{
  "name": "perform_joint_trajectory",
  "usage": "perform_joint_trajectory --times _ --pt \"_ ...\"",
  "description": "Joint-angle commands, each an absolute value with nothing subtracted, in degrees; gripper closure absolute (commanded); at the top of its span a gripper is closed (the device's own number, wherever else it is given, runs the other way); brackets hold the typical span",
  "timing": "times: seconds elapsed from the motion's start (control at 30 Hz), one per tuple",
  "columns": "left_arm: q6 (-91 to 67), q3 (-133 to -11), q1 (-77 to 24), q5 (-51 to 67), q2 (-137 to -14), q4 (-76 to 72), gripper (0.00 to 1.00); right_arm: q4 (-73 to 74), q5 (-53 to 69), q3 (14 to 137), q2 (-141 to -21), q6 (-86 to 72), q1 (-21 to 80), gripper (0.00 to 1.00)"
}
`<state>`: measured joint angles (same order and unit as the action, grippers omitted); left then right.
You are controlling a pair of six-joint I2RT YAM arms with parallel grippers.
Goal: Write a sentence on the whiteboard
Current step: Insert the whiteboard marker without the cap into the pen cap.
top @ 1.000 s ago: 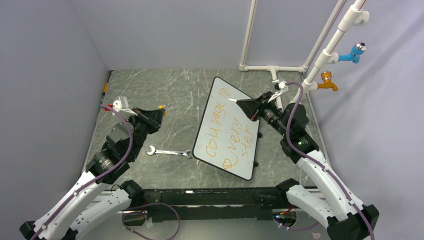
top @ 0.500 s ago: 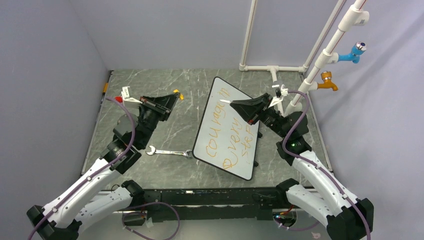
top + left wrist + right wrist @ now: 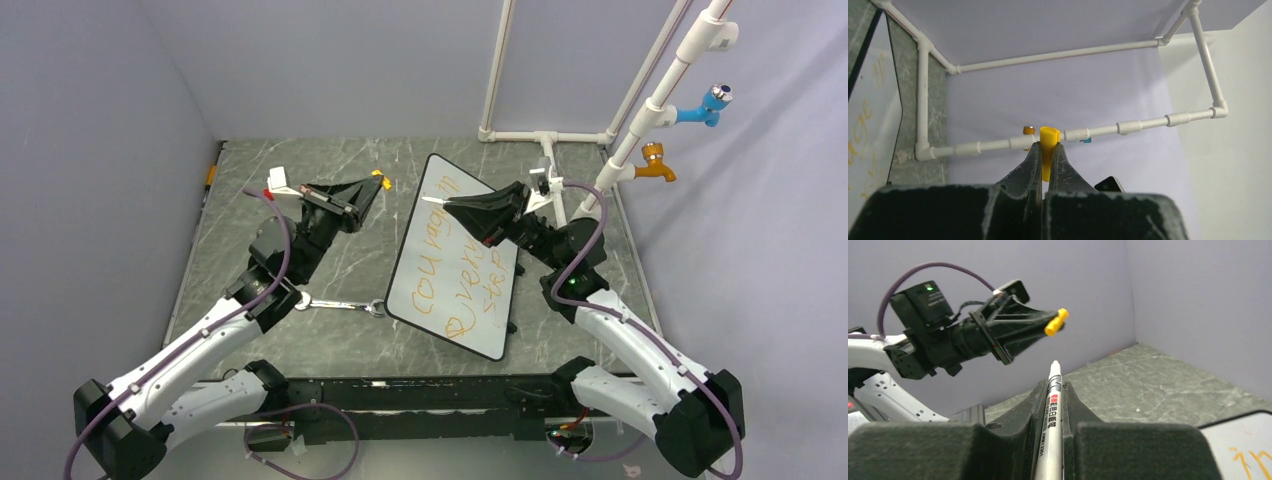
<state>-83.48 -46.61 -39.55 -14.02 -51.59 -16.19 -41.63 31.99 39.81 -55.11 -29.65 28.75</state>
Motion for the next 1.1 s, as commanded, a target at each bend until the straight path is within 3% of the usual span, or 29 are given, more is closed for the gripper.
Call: perform_joint_trajectory --times 0.0,0.43,1.07 --pt "-92.18 -46.76 -39.53 -11.24 -53.36 -21.93 1.0 -42.03 30.23 44.91 -55.46 -22.45 32.8 1.0" --pt "-96.64 -45.4 -40.03 -12.39 -52.25 -21.7 1.0 -41.39 19.85 47.34 -60.55 -15.76 40.34 1.0" --pt "-98.33 -44.57 -40.02 -15.29 -49.39 -17.29 1.0 -40.69 18.55 49.52 -62.25 -13.91 43.62 1.0"
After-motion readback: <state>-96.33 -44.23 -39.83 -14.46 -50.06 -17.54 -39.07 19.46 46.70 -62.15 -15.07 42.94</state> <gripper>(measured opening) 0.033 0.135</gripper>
